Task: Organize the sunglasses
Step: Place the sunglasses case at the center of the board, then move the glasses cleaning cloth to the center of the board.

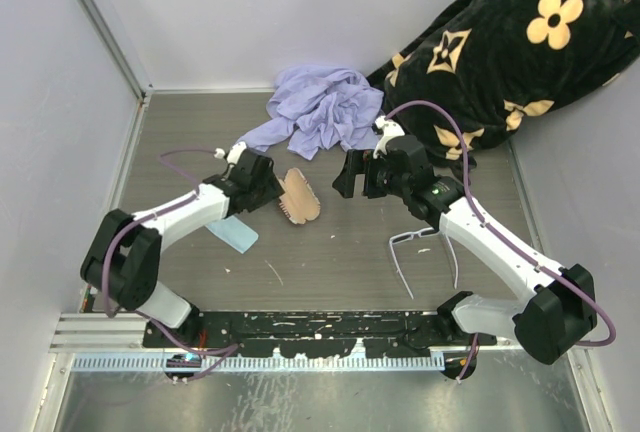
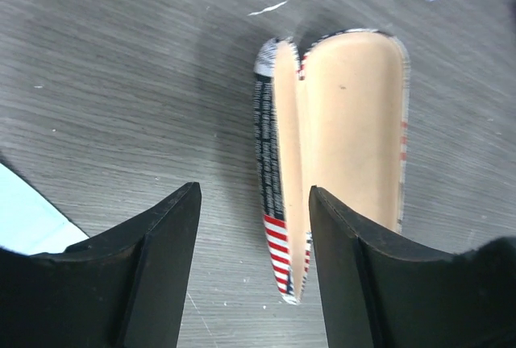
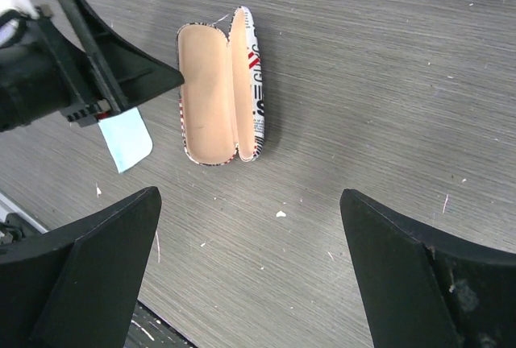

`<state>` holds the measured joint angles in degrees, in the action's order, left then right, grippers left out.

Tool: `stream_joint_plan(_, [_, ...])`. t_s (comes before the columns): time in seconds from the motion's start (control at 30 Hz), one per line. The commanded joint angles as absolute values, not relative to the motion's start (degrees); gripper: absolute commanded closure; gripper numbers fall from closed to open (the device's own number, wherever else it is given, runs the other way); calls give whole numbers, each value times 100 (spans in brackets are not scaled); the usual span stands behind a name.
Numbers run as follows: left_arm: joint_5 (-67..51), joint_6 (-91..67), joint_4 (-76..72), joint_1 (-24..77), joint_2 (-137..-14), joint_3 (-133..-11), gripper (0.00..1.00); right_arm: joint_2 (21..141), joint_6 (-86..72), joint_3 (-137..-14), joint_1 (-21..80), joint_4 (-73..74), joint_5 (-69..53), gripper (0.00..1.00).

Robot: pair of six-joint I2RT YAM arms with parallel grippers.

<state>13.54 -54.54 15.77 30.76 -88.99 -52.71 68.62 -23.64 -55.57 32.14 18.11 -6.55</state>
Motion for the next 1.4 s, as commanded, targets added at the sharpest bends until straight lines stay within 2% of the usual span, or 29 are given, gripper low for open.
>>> stream_joint_plan(0.0, [1516,-5055,1561,3103,-8303,-5567,41,6707,-2225,-5616,3208,1643,-633,0])
stream_joint_plan(0.13, [1711,-4840,1846,3099,-8003,-5647,41,6686,-2214,-5608,3210,1644,-619,0])
stream_joint_plan(0.33, [2507,-4914,3025,3004,-7333,-5584,40,6591,-2202,-5551,3212,1644,-541,0])
stream_joint_plan(0.67, [2563,-5360,3878,2637,-5921,-4460,41,6570,-2183,-5378,3208,1602,-505,0])
stream_joint_plan(0.9, [1870,-5670,3859,2652,-5959,-4017,49,6514,-2227,-5247,3208,1591,-588,0])
stream_joint_plan(1.17, [2195,-6371,3950,3221,-6002,-3690,52,6467,-2267,-5113,3207,1539,-639,0])
stream_joint_plan(1.37, [2185,-6557,3583,3276,-6270,-3438,55,6460,-2275,-5076,3208,1512,-680,0])
